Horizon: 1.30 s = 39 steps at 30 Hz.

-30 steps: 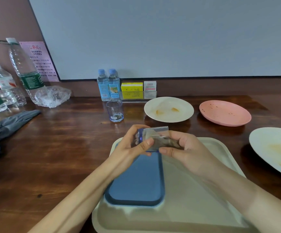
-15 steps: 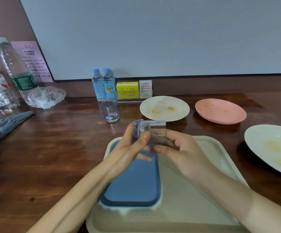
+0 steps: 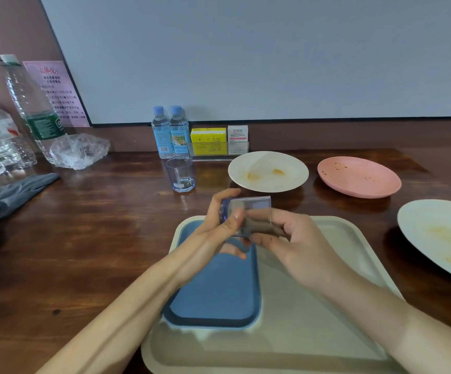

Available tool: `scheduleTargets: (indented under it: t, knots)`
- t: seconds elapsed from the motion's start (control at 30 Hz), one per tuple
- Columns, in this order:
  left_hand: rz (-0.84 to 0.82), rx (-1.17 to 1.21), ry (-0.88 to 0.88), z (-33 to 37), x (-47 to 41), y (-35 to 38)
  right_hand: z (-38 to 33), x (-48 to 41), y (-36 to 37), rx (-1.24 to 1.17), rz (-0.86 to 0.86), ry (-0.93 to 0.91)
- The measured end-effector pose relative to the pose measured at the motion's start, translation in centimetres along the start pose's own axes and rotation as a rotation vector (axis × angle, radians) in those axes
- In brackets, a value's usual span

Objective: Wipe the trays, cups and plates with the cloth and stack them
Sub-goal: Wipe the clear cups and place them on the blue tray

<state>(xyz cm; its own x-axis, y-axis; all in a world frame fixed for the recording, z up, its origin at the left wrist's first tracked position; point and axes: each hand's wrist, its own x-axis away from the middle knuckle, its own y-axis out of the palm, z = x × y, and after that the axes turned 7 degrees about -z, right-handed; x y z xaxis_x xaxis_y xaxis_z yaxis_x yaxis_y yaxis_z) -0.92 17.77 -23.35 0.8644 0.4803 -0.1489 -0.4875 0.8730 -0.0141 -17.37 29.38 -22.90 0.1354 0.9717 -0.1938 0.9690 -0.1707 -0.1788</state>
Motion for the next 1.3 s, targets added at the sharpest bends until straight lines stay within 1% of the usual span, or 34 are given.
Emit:
scheduleTargets:
  t: [0.07, 0.13, 0.17, 0.27, 0.3, 0.33, 0.37, 0.4, 0.43, 0.53, 0.57, 0.63, 0.7, 0.8, 0.97, 1.03, 1.13, 1.2, 1.3]
  knots:
    - [0.047, 0.007, -0.039, -0.3, -0.3, 0.2, -0.1, 0.2, 0.2, 0.088, -0.020, -0.011]
    - [0.076, -0.045, -0.009, -0.6, -0.2, 0.2, -0.3, 0.1, 0.3, 0.063, -0.072, 0.008]
    - [0.071, -0.096, 0.024, -0.7, -0.1, 0.2, -0.4, 0.1, 0.1, -0.007, -0.092, 0.023]
    - [0.026, -0.325, 0.116, -0.6, 0.3, 0.0, -0.7, 0.0, -0.4, -0.439, -0.102, 0.148]
    - [0.014, -0.376, 0.136, -0.5, 0.4, 0.0, -0.7, 0.0, -0.6, -0.546, -0.100, 0.181]
    - [0.000, -0.398, 0.146, -0.4, 0.3, 0.0, -0.6, -0.1, -0.7, -0.599, -0.097, 0.192]
    - [-0.015, -0.381, 0.143, -0.4, 0.3, 0.0, -0.7, -0.2, -0.7, -0.597, -0.100, 0.175]
    - [-0.023, -0.332, 0.126, -0.3, 0.1, 0.1, -0.8, -0.2, -0.6, -0.553, -0.099, 0.140]
    - [-0.013, -0.263, 0.103, -0.2, 0.0, 0.2, -0.8, 0.0, -0.4, -0.443, -0.089, 0.092]
    - [0.125, -0.034, 0.021, 0.4, -0.5, 0.7, -0.9, 0.6, 0.5, 0.044, -0.047, -0.039]
    - [0.148, 0.040, -0.015, 0.4, -0.5, 0.7, -0.8, 0.9, 0.8, 0.125, -0.065, -0.059]
    - [0.149, 0.129, -0.054, 0.5, -0.4, 0.5, -1.1, 1.2, 0.9, 0.182, -0.112, -0.088]
    - [0.182, 0.160, -0.050, 0.3, -0.5, 0.2, -1.4, 1.2, 0.8, 0.256, -0.141, -0.128]
    - [0.211, 0.217, -0.045, 0.2, -0.8, -0.3, -1.7, 0.9, 0.8, 0.440, -0.161, -0.258]
    - [0.213, 0.274, -0.070, -0.2, -0.7, -0.4, -1.5, 0.7, 0.7, 0.612, -0.153, -0.267]
    - [0.227, 0.267, -0.065, -0.3, -0.8, -0.2, -1.5, 0.9, 0.8, 0.559, -0.144, -0.247]
    - [0.254, 0.164, -0.038, -0.3, -0.8, 0.1, -0.9, 0.8, 1.1, 0.464, -0.167, -0.173]
    - [0.263, 0.047, -0.016, -0.3, -0.7, 0.2, -0.9, 0.9, 1.2, 0.296, -0.196, -0.083]
    - [0.261, -0.156, 0.052, 0.0, 0.0, 0.4, -1.3, 1.3, 1.5, -0.001, -0.183, 0.043]
